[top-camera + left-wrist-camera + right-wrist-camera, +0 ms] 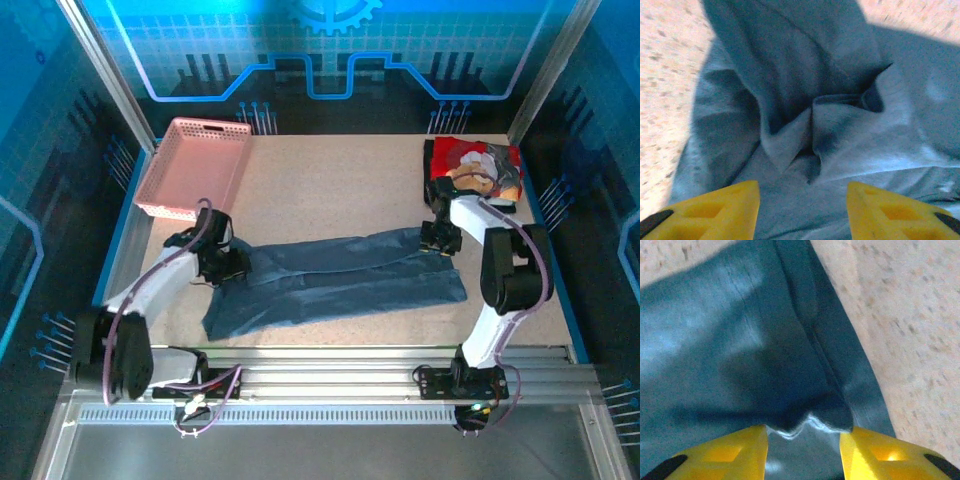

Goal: Fold and stack the t-shirts

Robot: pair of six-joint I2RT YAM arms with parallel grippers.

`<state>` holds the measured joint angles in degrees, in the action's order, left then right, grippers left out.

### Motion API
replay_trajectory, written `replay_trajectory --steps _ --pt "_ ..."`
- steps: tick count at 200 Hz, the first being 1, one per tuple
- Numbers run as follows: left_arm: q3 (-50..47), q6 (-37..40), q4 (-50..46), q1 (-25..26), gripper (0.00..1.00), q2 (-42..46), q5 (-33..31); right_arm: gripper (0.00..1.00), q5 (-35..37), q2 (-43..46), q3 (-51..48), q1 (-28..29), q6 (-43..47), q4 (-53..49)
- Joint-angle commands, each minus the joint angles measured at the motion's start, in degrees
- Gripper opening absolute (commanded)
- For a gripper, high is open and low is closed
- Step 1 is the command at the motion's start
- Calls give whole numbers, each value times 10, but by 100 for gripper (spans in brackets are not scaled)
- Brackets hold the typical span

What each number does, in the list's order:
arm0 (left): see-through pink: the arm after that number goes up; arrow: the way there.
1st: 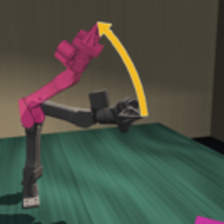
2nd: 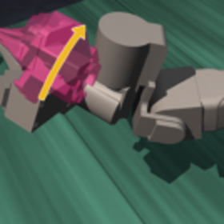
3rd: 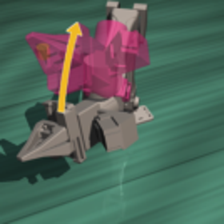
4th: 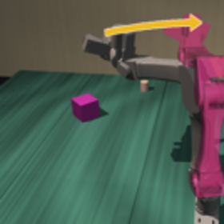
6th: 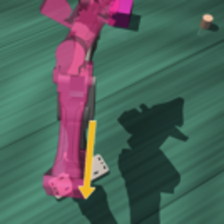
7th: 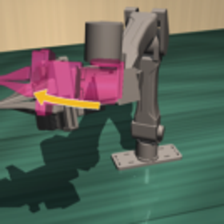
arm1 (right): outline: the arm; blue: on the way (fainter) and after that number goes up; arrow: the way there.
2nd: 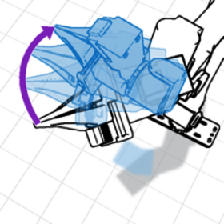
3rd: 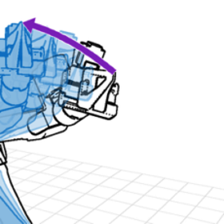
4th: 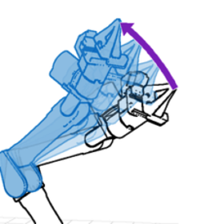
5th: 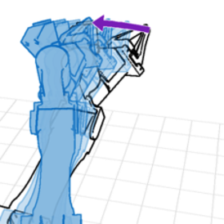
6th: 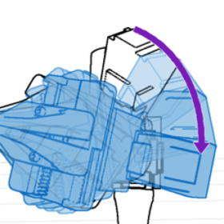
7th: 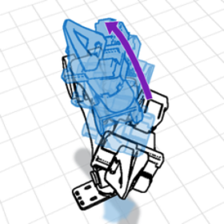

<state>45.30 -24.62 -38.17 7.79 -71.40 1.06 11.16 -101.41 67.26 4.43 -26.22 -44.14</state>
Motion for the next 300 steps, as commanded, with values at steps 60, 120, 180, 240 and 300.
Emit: replay_trajectory --steps 60,120,180,240,300 --pt "77 -39 24 2 74 84 27 72 -79 146 21 19 3 27" --pt "201 5 16 -2 59 -160 93 64 -181 -28 92 55 -19 31" --pt "182 -10 67 0 52 -240 108 60 -121 -77 47 52 -61 12" --pt "155 48 9 15 49 -236 92 59 -106 -85 45 52 -57 10" --pt "150 61 -12 37 41 -232 47 59 -106 -84 42 52 -54 12"
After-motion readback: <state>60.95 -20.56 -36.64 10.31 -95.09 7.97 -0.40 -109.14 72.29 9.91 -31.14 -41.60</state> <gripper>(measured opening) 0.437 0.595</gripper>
